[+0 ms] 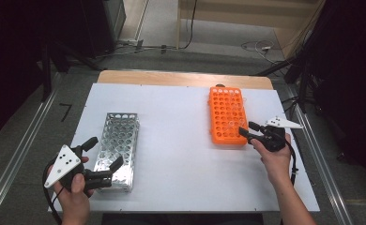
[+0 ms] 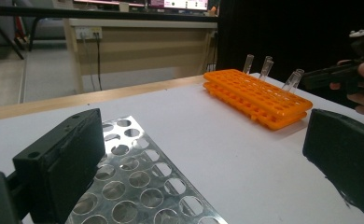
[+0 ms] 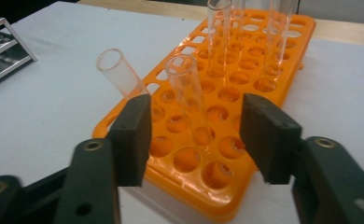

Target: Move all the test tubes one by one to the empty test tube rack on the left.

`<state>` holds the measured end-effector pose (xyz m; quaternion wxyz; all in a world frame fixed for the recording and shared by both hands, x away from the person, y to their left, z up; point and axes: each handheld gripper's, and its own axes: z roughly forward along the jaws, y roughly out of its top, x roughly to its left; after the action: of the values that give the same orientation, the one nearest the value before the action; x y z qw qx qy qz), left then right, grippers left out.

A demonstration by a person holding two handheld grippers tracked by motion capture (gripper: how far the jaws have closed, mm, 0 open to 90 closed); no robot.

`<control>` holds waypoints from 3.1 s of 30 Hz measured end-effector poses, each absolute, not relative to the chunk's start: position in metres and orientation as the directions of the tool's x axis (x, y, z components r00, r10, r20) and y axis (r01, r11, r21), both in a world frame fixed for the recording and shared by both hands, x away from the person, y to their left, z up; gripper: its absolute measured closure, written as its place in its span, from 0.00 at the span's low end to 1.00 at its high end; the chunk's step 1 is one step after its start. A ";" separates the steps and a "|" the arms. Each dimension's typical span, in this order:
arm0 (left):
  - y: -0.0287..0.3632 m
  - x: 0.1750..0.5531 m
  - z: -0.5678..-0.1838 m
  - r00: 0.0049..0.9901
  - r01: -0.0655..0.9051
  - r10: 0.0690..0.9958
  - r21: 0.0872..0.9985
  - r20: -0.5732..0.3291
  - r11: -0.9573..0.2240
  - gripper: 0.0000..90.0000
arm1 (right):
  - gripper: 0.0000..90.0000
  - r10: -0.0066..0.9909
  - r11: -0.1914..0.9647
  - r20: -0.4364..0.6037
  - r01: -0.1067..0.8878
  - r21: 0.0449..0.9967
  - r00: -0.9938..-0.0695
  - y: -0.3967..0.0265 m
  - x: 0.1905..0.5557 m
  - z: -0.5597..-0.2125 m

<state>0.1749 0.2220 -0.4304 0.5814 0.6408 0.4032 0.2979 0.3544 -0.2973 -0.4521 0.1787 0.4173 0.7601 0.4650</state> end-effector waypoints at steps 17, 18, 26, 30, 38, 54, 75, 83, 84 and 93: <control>0.195 0.189 -0.423 0.566 0.191 0.821 0.981 -0.079 -0.037 0.00 | 0.75 0.811 0.249 0.083 0.471 0.846 -0.579 -0.284 0.367 -0.476; 0.190 0.192 -0.420 0.575 0.189 0.814 0.981 -0.078 -0.040 0.00 | 0.75 0.809 0.251 0.080 0.466 0.849 -0.582 -0.283 0.367 -0.477; 0.173 0.203 -0.416 0.611 0.189 0.789 0.980 -0.067 -0.062 0.00 | 0.80 0.824 0.253 0.049 0.443 0.860 -0.565 -0.280 0.368 -0.480; 0.164 0.210 -0.414 0.641 0.203 0.764 0.976 -0.074 -0.076 0.00 | 0.82 0.817 0.262 0.041 0.434 0.862 -0.575 -0.281 0.368 -0.480; 0.148 0.224 -0.409 0.663 0.199 0.746 0.976 -0.064 -0.093 0.00 | 0.83 0.822 0.218 0.057 0.405 0.888 -0.567 -0.287 0.360 -0.465; 0.128 0.235 -0.401 0.712 0.231 0.697 0.967 -0.092 -0.109 0.00 | 0.82 0.764 0.264 0.049 0.380 0.887 -0.644 -0.284 0.312 -0.422; 0.081 0.230 -0.408 0.740 0.327 0.658 0.930 -0.141 -0.168 0.35 | 0.82 0.584 0.500 -0.081 0.280 0.819 -0.807 -0.193 0.261 -0.430; 0.066 0.225 -0.411 0.770 0.320 0.627 0.922 -0.119 -0.218 0.56 | 0.82 0.529 0.568 -0.151 0.216 0.794 -0.835 -0.166 0.246 -0.433; 0.066 0.225 -0.411 0.770 0.320 0.627 0.922 -0.119 -0.218 0.57 | 0.82 0.528 0.575 -0.159 0.214 0.789 -0.834 -0.164 0.245 -0.433; 0.055 0.223 -0.415 0.793 0.313 0.603 0.910 -0.093 -0.271 0.70 | 0.82 0.488 0.615 -0.195 0.177 0.768 -0.851 -0.150 0.238 -0.435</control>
<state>0.2235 0.0546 -0.4147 0.5288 0.7853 0.2914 0.1370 0.2379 -0.1503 -0.4347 0.1967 0.1894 0.8769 0.3956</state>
